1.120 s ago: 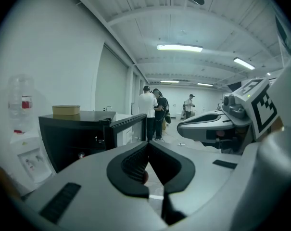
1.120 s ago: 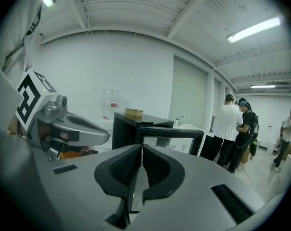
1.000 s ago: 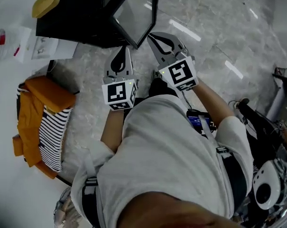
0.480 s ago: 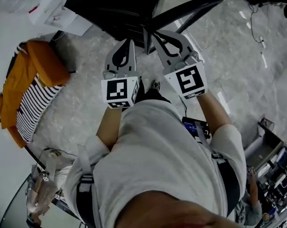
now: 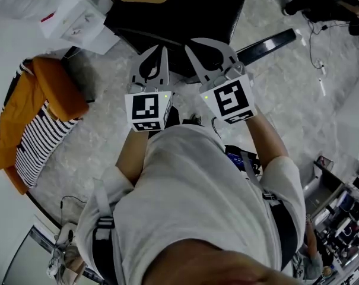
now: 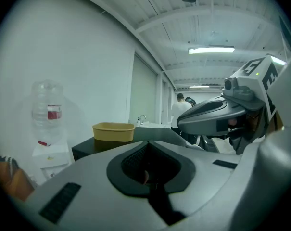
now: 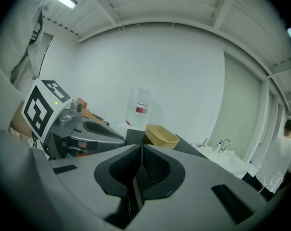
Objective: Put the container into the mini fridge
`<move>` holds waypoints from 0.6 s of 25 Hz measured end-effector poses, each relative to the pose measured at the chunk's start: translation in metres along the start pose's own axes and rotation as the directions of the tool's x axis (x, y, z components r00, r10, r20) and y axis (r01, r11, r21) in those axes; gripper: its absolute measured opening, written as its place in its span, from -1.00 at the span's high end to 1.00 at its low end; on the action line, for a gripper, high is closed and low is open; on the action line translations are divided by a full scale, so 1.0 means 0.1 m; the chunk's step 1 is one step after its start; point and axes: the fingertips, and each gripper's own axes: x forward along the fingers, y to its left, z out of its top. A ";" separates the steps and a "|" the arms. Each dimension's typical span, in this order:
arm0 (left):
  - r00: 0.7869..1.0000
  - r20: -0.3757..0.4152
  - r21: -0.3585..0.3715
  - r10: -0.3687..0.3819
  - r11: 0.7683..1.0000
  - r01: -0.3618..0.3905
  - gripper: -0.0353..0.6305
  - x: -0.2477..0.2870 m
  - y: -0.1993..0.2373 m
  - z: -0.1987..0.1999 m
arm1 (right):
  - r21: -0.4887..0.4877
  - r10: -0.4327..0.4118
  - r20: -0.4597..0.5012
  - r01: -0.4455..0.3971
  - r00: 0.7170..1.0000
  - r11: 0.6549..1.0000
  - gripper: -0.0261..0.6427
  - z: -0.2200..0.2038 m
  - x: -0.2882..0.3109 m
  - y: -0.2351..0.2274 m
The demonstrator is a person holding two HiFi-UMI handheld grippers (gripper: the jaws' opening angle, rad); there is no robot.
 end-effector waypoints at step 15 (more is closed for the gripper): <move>1.000 -0.005 -0.055 -0.023 0.998 0.022 0.86 0.32 1.36 0.06 | -0.152 -0.071 -0.230 0.036 0.971 0.988 0.80 0.47 1.39 -0.09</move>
